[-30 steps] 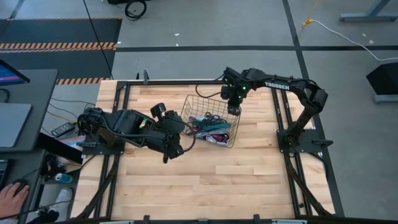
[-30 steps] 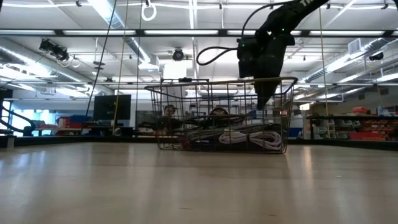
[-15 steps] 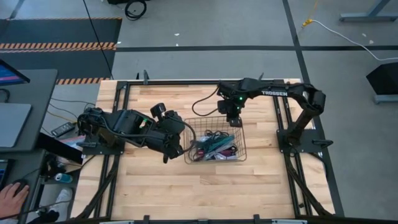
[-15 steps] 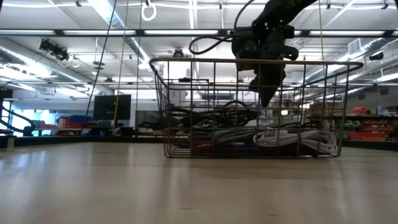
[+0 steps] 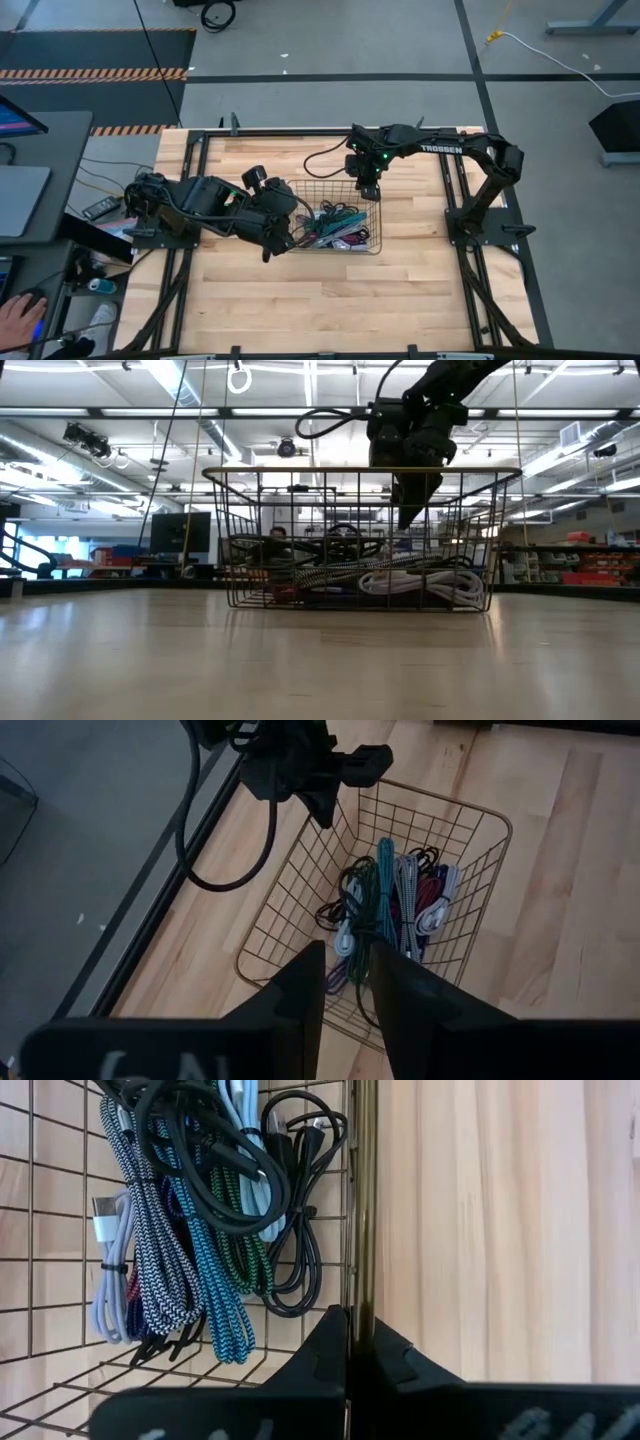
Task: Pick and place USB-C Cables
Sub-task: Adjust the gold wire basket
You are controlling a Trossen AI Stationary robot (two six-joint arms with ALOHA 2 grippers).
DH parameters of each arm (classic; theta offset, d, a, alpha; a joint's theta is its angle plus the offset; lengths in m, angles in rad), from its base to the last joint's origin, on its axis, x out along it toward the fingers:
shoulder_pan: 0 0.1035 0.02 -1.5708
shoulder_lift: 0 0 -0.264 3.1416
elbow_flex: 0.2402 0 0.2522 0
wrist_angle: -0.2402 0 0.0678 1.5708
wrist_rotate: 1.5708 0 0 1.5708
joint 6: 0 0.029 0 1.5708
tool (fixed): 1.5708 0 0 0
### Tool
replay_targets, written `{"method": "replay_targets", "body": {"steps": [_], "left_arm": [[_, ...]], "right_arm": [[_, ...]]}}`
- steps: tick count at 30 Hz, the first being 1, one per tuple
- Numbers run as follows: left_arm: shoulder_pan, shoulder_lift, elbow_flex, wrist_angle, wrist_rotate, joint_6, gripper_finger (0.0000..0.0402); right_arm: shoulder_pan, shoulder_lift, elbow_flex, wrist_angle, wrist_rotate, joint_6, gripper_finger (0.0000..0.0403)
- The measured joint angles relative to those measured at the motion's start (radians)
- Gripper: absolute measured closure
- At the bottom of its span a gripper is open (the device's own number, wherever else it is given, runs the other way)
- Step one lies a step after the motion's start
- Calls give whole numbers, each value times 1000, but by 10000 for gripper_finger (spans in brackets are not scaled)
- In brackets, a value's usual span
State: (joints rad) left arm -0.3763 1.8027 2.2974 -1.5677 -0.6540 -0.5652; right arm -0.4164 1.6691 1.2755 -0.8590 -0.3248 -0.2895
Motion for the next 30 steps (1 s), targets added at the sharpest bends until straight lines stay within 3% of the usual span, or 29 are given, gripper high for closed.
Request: {"method": "replay_targets", "body": {"steps": [6,13,19,30], "left_arm": [[0,0,0,0,0,1,312],[0,0,0,0,0,1,312],[-1,0,0,-1,0,3,312],[0,0,0,-2,-14,54,312]], "right_arm": [[0,0,0,14,-6,-10,394],[1,0,2,38,57,1,328],[6,-5,12,73,67,20,310],[31,-100,310,-54,150,17,311]]}}
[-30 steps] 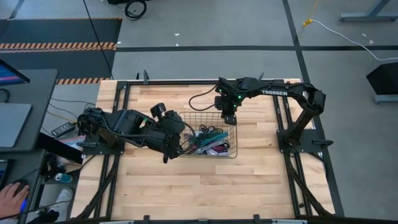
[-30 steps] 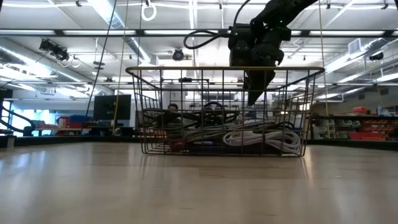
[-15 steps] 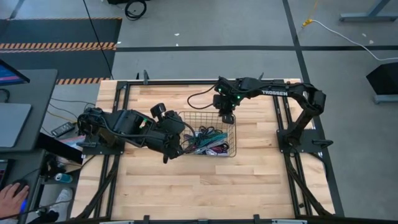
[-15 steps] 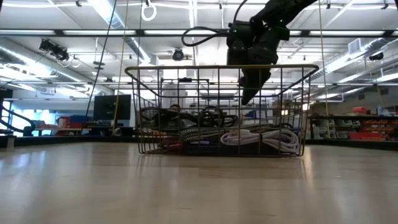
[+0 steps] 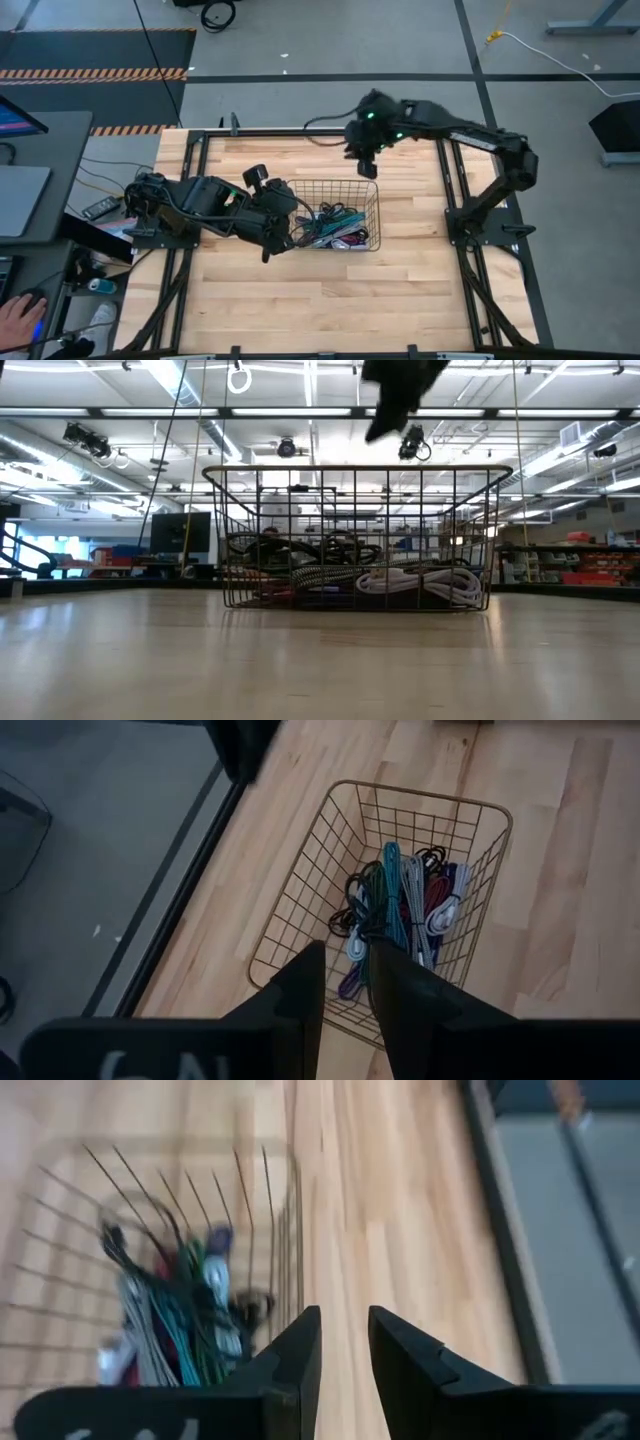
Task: Pick and place USB-C Cables
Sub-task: Adjust the gold wire basket
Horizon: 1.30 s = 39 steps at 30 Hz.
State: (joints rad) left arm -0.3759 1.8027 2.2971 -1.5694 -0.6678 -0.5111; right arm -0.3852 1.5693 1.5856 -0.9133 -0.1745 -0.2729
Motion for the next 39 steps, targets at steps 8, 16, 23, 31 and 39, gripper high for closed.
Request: {"method": "replay_targets", "body": {"steps": [8,16,23,31,39], "left_arm": [[-11,1,0,4,-24,44,312],[-11,1,0,14,-27,48,312],[-7,1,0,127,-27,71,312],[-10,-7,-1,35,-26,92,312],[-26,-81,-141,0,-57,-18,312]], "right_arm": [[46,-188,137,-47,0,46,310],[131,-449,137,-87,-2,37,310],[211,-612,137,-135,-7,68,310],[254,-707,136,-185,-10,174,310],[254,-743,68,-292,-10,203,310]]}}
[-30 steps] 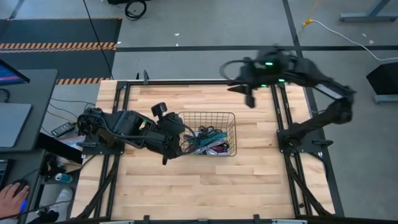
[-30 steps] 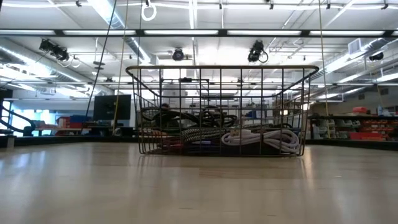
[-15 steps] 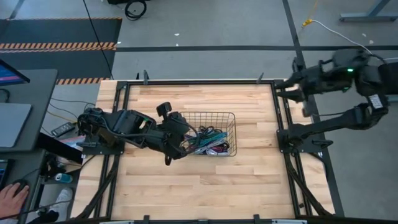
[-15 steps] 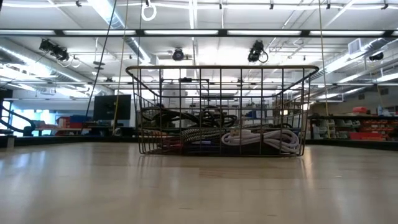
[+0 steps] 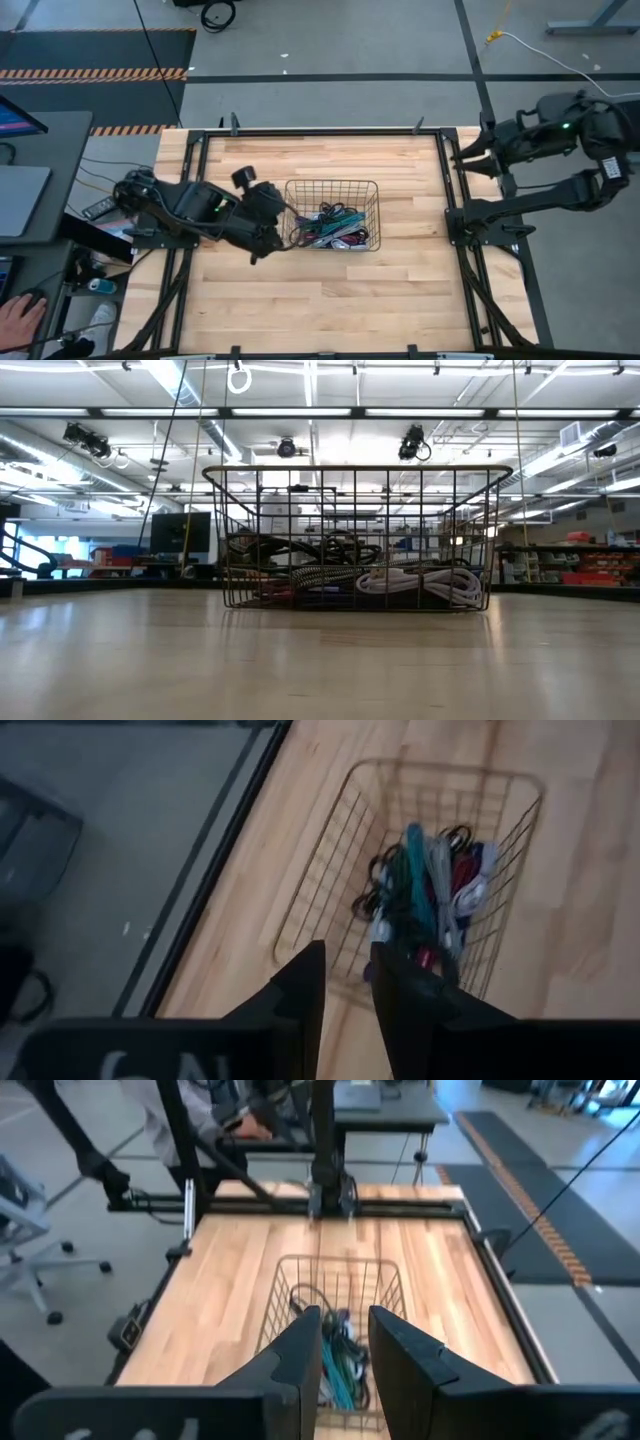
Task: Pick and place USB-C Cables
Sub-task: Adjust the gold wire basket
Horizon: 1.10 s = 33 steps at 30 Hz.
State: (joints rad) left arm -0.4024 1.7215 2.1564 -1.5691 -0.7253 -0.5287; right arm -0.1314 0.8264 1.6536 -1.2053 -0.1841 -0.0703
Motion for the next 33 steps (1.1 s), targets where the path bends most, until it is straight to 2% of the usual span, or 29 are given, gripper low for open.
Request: {"method": "replay_targets", "body": {"steps": [2,5,9,14,18,26,33], "left_arm": [[-16,-54,-105,22,-18,-59,312],[-48,-167,-302,155,-73,-111,312],[-104,-350,-577,470,-89,-5,312],[-132,-568,-881,808,-2,145,312],[-119,-686,-1064,914,60,149,312],[-117,-810,-1292,999,67,29,312],[-116,-828,-1296,1041,69,92,312]], "right_arm": [[0,-17,-38,2,0,-6,310],[0,-52,-89,41,-2,-10,310],[0,-123,-153,142,-59,-44,310],[0,-212,-244,190,-66,-15,310],[0,-259,-349,187,-68,55,310],[0,-335,-633,311,-81,190,310],[0,-335,-944,493,-171,346,310]]}}
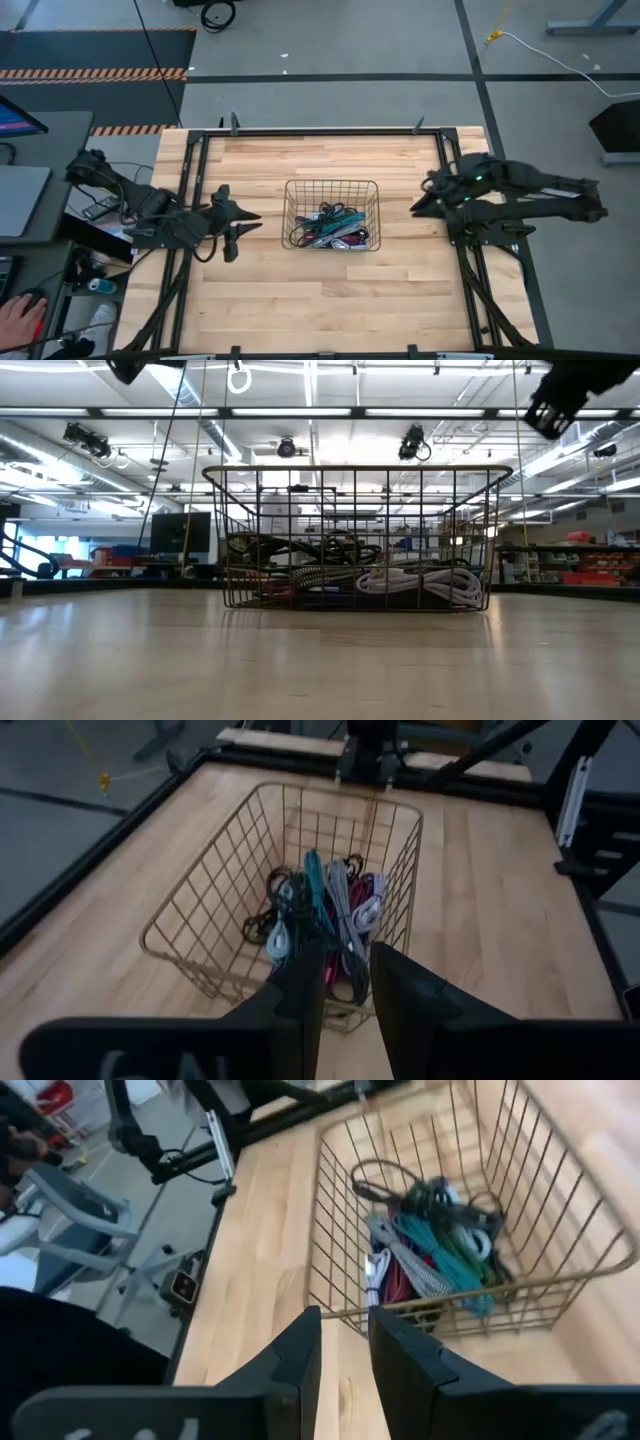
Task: Pick and place USB-C Cables
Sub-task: Adjust the gold wire basket
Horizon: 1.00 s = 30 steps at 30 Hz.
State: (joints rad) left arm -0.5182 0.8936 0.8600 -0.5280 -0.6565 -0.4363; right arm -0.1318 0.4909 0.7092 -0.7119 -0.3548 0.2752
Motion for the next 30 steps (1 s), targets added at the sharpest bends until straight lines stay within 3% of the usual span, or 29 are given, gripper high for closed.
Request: {"method": "replay_targets", "body": {"steps": [12,30], "left_arm": [[0,-6,32,-20,0,55,312],[-1,-6,32,-23,7,58,312]], "right_arm": [[0,73,-267,281,-26,89,310],[0,352,-287,507,-50,42,310]]}}
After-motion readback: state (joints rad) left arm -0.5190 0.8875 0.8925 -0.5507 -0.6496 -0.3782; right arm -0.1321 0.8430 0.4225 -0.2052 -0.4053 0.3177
